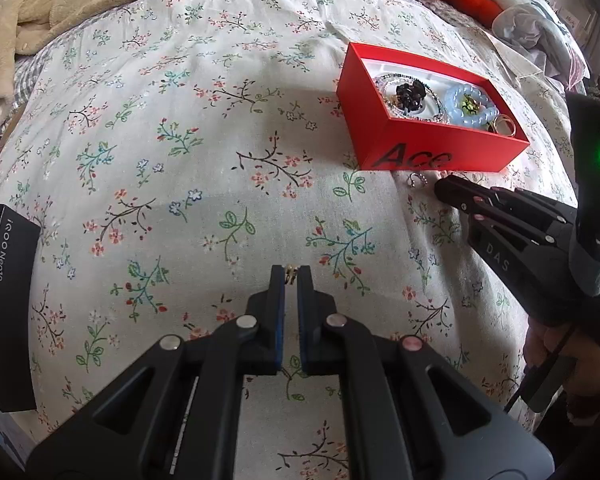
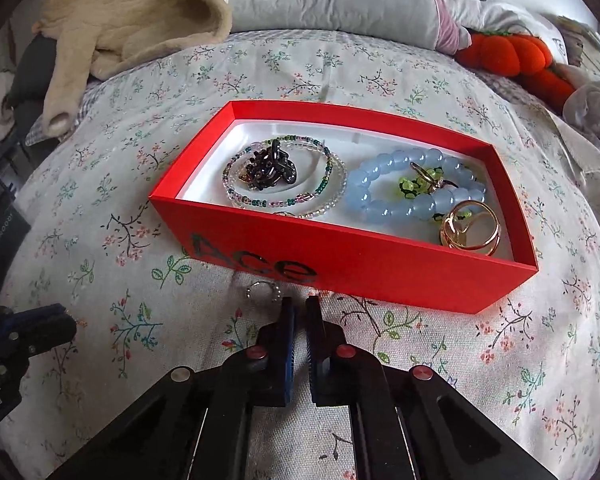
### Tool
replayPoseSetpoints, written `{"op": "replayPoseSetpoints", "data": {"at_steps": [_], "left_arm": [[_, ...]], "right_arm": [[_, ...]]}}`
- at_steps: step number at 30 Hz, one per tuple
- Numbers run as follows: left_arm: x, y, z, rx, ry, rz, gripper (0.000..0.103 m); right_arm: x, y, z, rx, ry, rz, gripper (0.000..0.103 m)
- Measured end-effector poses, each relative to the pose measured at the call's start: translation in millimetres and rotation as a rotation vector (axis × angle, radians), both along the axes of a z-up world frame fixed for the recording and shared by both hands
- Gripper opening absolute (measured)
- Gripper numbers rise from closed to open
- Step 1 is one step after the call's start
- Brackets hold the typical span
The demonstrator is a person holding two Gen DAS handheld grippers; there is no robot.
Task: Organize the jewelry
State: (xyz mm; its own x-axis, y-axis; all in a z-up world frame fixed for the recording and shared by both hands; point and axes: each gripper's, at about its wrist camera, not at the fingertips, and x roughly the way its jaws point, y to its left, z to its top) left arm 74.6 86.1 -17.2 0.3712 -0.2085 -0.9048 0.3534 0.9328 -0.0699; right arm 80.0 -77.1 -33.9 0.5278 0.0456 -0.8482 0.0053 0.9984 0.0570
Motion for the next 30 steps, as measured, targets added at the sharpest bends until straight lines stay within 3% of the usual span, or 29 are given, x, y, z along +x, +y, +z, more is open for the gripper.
{"op": "replayPoseSetpoints", "data": {"at_steps": [10, 15, 17, 24, 27, 30], "left_arm": [[-2.3, -17.8, 2.2, 0.006, -0.007, -0.031, 0.007], [2.0, -16.0, 7.7, -0.009, -0.016, -0.014, 0.007], [4.2, -12.1, 8.1, -0.011, -0.016, 0.001, 0.007], [9.2, 1.8, 8.5, -0.029, -0.041, 0.033, 0.007], [11.0, 4.2, 9.0, -0.026, -0.074, 0.03, 0.007], [13.4, 4.6, 8.9, -0.021, -0.087, 0.023, 0.007]], "right_arm": [[-22.1, -20.6, 4.3, 0.086, 0.004, -0.003, 0.005], [-20.4, -9.0, 4.7, 0.137, -0.002, 0.003, 0.026], [-18.6, -0.9, 7.0, 0.14, -0.024, 0.005, 0.057], [-3.9, 26.9, -2.7, 0.074, -0.042, 0.019, 0.048], [2.5, 30.2, -6.4, 0.048, -0.032, -0.005, 0.038], [6.4, 29.5, -9.5, 0.041, -0.019, -0.026, 0.02]]}}
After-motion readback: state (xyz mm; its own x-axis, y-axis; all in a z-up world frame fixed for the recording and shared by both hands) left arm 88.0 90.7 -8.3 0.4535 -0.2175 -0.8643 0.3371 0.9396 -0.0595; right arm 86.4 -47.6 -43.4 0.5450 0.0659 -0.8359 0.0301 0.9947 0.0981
